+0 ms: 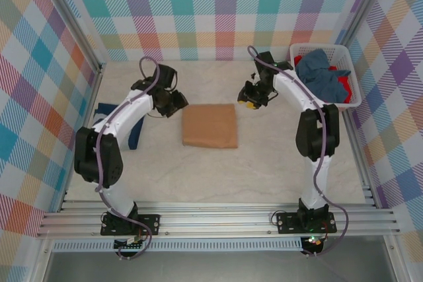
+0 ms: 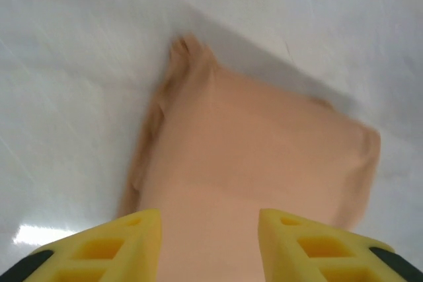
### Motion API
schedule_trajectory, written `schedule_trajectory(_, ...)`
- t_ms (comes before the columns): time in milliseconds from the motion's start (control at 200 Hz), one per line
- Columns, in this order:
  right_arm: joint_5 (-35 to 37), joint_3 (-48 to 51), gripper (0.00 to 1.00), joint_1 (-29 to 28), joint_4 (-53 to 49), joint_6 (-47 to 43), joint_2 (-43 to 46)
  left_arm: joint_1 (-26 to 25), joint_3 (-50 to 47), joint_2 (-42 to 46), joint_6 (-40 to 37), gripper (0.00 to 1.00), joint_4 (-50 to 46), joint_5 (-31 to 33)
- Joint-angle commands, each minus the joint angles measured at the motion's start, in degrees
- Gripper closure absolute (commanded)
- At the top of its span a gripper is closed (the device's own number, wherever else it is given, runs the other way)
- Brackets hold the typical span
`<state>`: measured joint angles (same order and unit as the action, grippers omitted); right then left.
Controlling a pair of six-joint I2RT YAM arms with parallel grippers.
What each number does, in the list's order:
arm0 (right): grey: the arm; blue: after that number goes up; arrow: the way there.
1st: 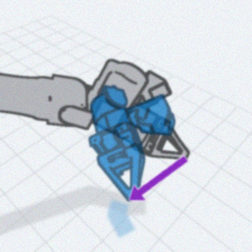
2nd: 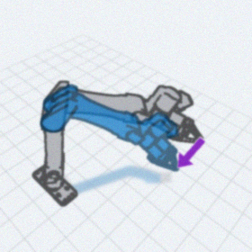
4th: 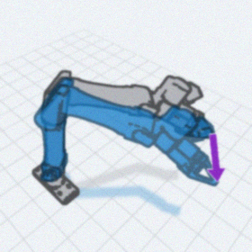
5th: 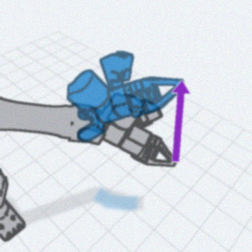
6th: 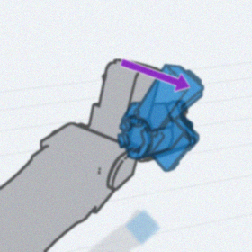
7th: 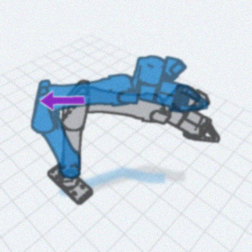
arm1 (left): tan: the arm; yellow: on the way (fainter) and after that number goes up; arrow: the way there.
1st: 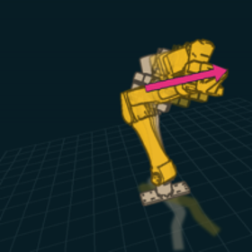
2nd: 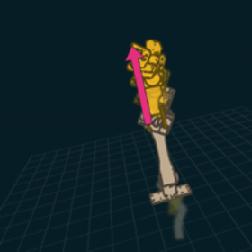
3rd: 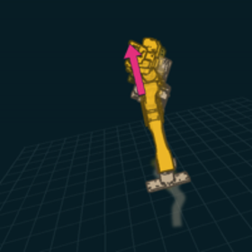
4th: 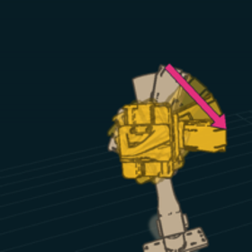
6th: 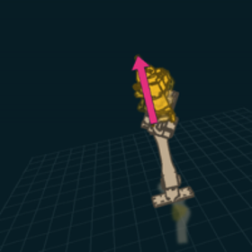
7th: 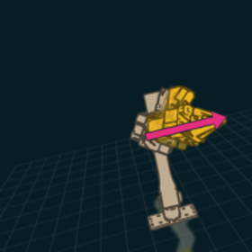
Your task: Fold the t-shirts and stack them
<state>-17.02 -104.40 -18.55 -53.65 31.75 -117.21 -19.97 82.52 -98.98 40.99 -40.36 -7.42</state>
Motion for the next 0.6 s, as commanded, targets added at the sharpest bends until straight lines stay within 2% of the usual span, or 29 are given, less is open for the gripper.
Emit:
schedule_trajectory(0, -6.7, 5.1, 0.71, -4.5, 8.4, 3.7, 0.2, -1.8, -7.9, -1.0, 7.8, 0.63, 4.5, -5.7)
schedule_trajectory(150, -10.9, 10.2, 0.71, -6.0, 16.3, 10.1, -2.6, -2.1, -12.3, -4.4, 12.1, 0.65, 11.4, -10.0)
schedule_trajectory(250, -10.8, 9.7, 0.71, -5.7, 15.4, 9.9, -6.9, -1.9, -13.0, -6.8, 10.7, 0.67, 11.7, -8.4)
schedule_trajectory(375, -10.9, 8.8, 0.71, -5.6, 12.7, 8.9, -11.8, -1.5, -13.3, -8.6, 6.8, 0.68, 10.7, -3.2)
schedule_trajectory(510, -10.4, 10.5, 0.71, -5.6, 13.5, 8.8, -11.2, -1.0, -12.6, -9.7, 4.3, 0.68, 10.5, -2.0)
schedule_trajectory(595, -10.8, 10.4, 0.70, -5.7, 13.9, 7.5, -10.0, -1.1, -11.1, -7.0, 3.5, 0.65, 9.1, -1.0)
